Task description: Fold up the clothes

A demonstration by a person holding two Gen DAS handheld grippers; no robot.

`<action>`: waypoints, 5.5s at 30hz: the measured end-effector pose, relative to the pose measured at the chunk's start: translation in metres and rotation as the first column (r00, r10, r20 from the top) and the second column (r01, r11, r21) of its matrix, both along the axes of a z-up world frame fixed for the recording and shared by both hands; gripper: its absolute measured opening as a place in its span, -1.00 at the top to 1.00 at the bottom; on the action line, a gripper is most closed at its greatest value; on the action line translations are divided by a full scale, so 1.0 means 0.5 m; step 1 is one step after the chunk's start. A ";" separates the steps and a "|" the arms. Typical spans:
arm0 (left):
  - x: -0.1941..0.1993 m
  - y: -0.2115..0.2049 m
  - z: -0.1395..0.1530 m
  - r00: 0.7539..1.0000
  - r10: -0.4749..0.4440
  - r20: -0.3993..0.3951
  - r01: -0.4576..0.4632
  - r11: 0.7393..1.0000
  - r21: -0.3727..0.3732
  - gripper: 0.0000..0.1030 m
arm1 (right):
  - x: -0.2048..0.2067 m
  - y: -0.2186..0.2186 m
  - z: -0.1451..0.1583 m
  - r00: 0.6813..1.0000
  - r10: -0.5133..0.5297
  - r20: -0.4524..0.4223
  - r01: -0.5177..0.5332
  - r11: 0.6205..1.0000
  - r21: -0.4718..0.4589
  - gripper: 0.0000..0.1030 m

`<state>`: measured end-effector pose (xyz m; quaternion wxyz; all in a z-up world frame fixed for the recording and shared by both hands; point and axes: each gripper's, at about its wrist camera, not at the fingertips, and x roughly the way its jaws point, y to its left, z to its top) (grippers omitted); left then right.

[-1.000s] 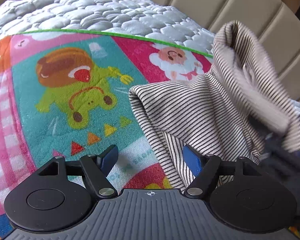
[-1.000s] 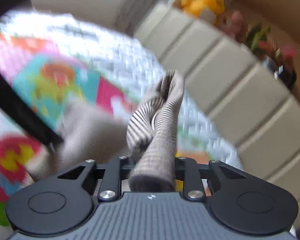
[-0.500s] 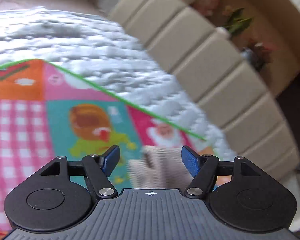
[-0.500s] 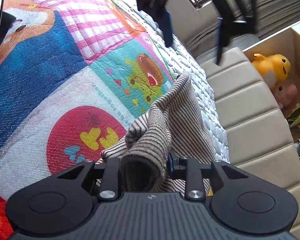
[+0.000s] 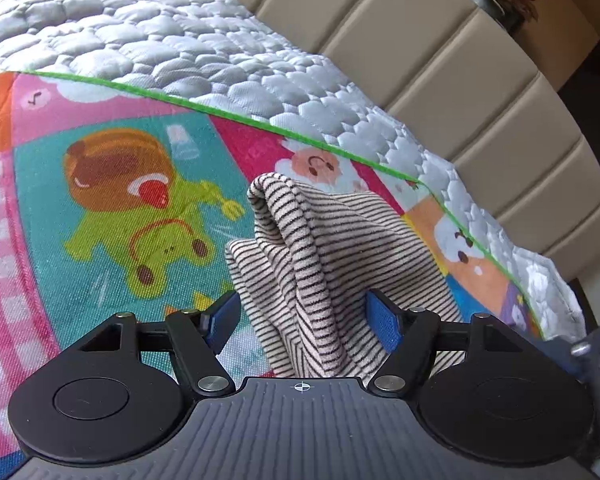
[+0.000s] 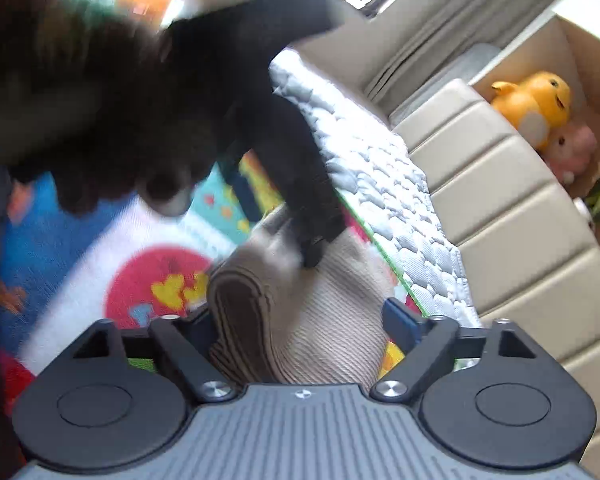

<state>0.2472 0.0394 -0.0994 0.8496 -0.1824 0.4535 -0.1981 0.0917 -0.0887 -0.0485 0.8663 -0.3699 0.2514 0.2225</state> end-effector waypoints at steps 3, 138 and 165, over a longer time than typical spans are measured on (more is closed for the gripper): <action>0.001 0.000 0.001 1.000 0.004 -0.006 -0.004 1.000 0.005 -0.54 | 0.007 -0.038 0.038 0.999 -0.025 -0.039 0.031 0.984 0.174 -1.00; 0.001 0.079 -0.010 0.973 0.152 -0.172 -0.180 0.971 -0.159 0.15 | 0.061 0.031 -0.062 0.983 -0.140 -0.119 0.155 0.979 0.130 0.54; 0.026 0.017 0.001 1.000 0.017 -0.019 -0.021 0.976 -0.216 0.15 | 0.141 -0.167 -0.031 0.914 -0.261 -0.310 0.367 0.859 0.357 -1.00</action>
